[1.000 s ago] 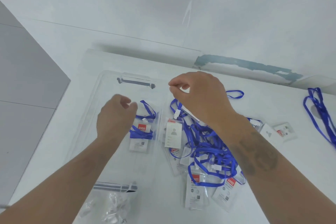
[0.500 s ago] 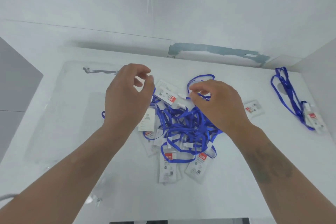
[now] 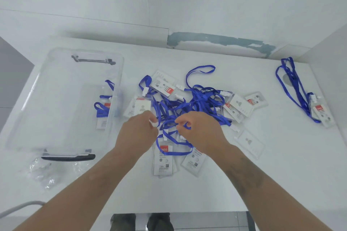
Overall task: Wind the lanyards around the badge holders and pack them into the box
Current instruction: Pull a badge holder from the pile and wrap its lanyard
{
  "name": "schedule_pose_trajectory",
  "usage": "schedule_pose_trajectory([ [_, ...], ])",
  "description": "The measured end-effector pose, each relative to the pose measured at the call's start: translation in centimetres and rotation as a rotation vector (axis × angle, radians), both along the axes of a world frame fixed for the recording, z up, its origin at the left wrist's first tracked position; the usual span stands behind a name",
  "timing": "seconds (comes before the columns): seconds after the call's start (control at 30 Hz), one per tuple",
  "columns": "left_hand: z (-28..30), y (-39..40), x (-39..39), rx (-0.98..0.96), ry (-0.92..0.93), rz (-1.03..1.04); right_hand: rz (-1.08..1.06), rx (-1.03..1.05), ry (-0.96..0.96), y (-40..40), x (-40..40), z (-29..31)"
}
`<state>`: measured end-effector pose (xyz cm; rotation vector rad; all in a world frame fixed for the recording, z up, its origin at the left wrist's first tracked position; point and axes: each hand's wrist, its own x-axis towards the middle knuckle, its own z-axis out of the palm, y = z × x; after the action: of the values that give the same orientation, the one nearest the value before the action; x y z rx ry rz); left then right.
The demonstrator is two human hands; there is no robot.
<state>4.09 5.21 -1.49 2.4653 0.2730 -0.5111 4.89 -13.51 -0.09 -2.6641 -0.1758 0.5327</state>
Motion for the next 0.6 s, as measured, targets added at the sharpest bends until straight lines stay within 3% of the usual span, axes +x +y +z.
schedule_pose_trajectory([
  [0.13,-2.6,0.6,-1.4,0.099,0.244,-0.015,0.003,-0.013,0.082,0.9,-0.6,-2.0],
  [0.23,-3.7,0.3,-2.3,0.052,0.400,0.014,-0.002,-0.030,0.125,1.3,-0.9,-3.1],
  [0.6,-5.0,0.0,-2.3,-0.094,0.399,0.098,-0.035,-0.024,0.171,1.1,-1.2,-3.7],
])
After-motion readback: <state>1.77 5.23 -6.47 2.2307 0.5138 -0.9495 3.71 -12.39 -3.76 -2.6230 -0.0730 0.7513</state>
